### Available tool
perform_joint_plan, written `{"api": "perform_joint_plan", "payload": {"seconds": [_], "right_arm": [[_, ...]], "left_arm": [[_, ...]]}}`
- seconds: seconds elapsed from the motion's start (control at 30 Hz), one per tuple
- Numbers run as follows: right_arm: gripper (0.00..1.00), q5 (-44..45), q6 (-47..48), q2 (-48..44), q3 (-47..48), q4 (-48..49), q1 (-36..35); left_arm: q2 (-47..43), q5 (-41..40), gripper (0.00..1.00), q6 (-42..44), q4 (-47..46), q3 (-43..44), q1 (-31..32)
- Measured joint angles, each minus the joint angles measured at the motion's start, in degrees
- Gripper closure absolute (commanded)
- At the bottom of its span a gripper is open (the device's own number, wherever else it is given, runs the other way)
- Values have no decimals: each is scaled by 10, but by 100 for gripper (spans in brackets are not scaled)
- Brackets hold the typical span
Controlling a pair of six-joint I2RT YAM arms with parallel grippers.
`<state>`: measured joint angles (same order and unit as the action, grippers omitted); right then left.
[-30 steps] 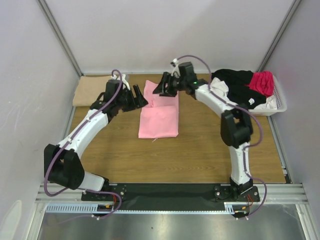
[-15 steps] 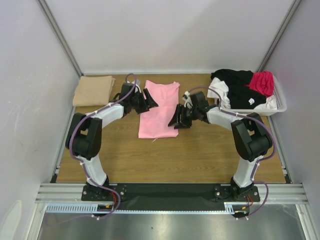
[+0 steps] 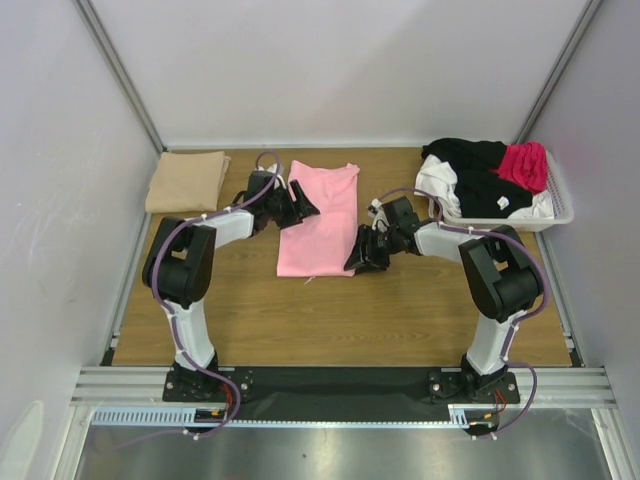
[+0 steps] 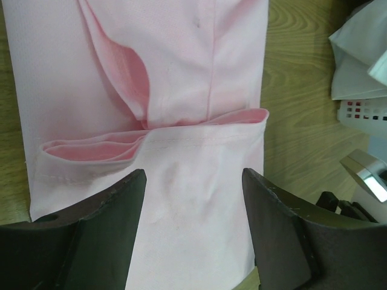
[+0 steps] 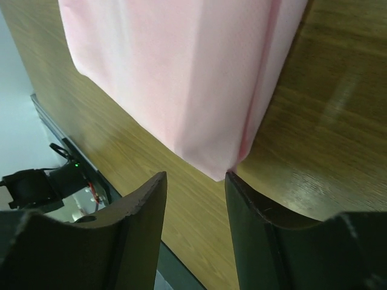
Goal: Fold and stack the t-shirts
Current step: Fold the tshirt
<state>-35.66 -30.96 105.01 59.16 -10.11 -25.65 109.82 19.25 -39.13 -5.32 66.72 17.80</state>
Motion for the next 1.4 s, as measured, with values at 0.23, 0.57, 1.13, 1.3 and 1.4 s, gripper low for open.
{"api": "perform_joint_plan", "payload": {"seconds": [0.23,0.57,1.13,1.3,1.4], "right_arm": [[50,3,24,-1,2,-31,0],[46,28,-5,-89,46,-39,39],[45,95,64,154,306,-30,55],[46,97,80,166,308,-42,56],[47,96,82,178,309,-45,56]], "left_arm": [[24,4,30,9,7,0,0],[-25,-43,25,82,99,16,0],[-34,-95,26,140,141,73,-21],[-9,-85,27,143,136,73,-29],[0,-80,27,143,133,73,-32]]}}
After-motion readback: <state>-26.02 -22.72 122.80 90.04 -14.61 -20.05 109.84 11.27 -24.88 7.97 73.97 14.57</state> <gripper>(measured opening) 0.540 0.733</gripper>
